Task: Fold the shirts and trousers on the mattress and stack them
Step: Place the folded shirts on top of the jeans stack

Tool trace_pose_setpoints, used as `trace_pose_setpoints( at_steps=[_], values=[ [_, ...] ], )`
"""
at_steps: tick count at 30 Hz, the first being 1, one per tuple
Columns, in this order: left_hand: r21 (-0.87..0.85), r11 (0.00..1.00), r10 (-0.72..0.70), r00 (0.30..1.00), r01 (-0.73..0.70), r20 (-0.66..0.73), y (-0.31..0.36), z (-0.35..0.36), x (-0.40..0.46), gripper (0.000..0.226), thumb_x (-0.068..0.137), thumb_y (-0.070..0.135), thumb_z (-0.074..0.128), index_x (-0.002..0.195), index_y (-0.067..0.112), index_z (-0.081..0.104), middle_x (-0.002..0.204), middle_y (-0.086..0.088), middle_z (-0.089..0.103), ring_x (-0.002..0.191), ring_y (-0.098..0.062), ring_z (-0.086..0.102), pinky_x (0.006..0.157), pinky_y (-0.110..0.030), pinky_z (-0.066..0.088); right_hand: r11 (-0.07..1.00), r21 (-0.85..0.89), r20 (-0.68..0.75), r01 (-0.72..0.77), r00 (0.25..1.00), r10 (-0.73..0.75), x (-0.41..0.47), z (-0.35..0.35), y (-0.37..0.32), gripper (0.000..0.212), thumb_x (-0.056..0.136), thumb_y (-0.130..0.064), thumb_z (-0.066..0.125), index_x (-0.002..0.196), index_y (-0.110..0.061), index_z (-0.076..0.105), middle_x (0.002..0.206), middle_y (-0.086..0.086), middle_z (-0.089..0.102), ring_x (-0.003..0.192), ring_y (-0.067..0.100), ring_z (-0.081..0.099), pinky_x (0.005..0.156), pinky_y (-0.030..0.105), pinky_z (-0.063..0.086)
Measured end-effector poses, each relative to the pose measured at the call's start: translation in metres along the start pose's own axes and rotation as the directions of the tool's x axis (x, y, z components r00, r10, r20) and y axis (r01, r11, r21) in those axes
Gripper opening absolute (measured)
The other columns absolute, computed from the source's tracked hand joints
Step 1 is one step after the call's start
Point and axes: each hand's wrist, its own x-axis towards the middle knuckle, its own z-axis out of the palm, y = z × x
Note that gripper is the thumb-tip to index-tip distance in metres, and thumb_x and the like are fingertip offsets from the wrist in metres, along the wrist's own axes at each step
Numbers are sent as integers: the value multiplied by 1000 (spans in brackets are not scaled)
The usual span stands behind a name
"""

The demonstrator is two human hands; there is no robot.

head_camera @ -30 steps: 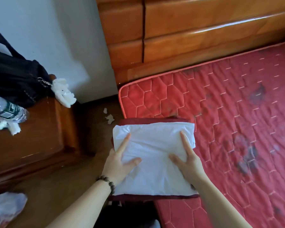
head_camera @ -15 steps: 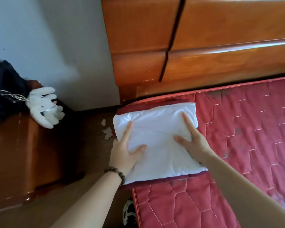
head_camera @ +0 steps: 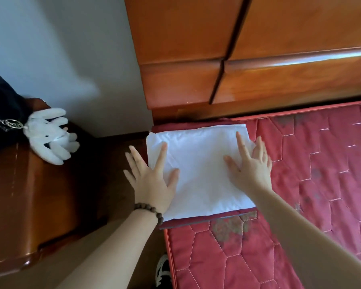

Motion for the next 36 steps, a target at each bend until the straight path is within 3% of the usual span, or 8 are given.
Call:
trace_pose_setpoints(
  at_steps=[3, 6, 9, 12, 19, 26, 32, 36],
  values=[
    [137, 960, 269, 934, -242, -236, 17, -5, 7, 64, 85, 23, 55, 144, 35, 36, 156, -26, 4, 146, -41, -4, 112, -63, 2, 961, -121, -341, 250, 899, -277, -10, -3, -29, 57, 95, -53, 35, 148, -36, 26, 160, 16, 9, 148, 31, 5, 116, 59, 1],
    [245, 882, 431, 899, -401, -81, 35, 9, 18, 57, 89, 16, 47, 145, 20, 38, 157, -21, 13, 147, -35, 1, 118, -53, -1, 883, -181, -211, 432, 860, -464, -5, 17, -64, 56, 96, -49, 32, 149, -30, 29, 161, 8, 12, 149, 28, 2, 113, 65, 1],
    [311, 906, 290, 956, -288, 42, 23, 33, 25, 57, 100, 29, 31, 153, 19, 14, 161, -11, -3, 147, -25, -12, 119, -45, -8, 902, -191, 7, 387, 920, -393, 1, 46, -77, 59, 98, -50, 20, 152, -35, 3, 162, -1, -4, 146, 20, -19, 112, 65, -7],
    [343, 899, 291, 957, -271, -6, 10, 49, 27, 59, 100, 32, 27, 154, 20, 7, 161, -9, -3, 147, -23, -12, 119, -44, -7, 907, -224, -7, 358, 930, -369, 6, 67, -69, 57, 98, -51, 12, 147, -38, -13, 161, -4, -13, 144, 19, -25, 113, 61, -12],
    [258, 909, 341, 940, -328, -7, 4, 44, 26, 67, 91, 40, 35, 153, 19, 20, 160, -12, 8, 149, -24, -1, 120, -45, 3, 893, -143, -4, 426, 902, -431, 7, 56, -48, 60, 97, -56, 20, 149, -43, -6, 162, -7, -6, 148, 15, -12, 118, 55, -3],
    [273, 895, 361, 932, -353, 22, 0, 43, 25, 79, 85, 47, 40, 153, 17, 14, 161, -11, 1, 148, -25, -6, 120, -46, 3, 954, -7, -16, 301, 953, -301, -1, 46, 5, 62, 96, -57, 21, 150, -45, -7, 159, -19, -16, 146, 12, -19, 119, 50, 6],
    [273, 896, 339, 936, -351, 90, 4, 32, 25, 80, 88, 52, 37, 153, 21, 3, 161, -6, -7, 148, -20, -12, 120, -40, -7, 954, -81, 35, 287, 958, -285, -2, 41, 1, 60, 97, -56, 18, 149, -44, -10, 158, -17, -19, 147, 14, -17, 117, 54, -5],
    [281, 900, 305, 942, -334, 140, 4, 4, 10, 85, 88, 54, 42, 153, 22, -3, 162, -2, -1, 148, -17, -5, 120, -43, 2, 970, -76, 46, 232, 972, -229, -32, 18, -11, 61, 97, -57, 14, 152, -37, -5, 160, -10, -12, 148, 14, -12, 117, 53, -9]
  ],
)
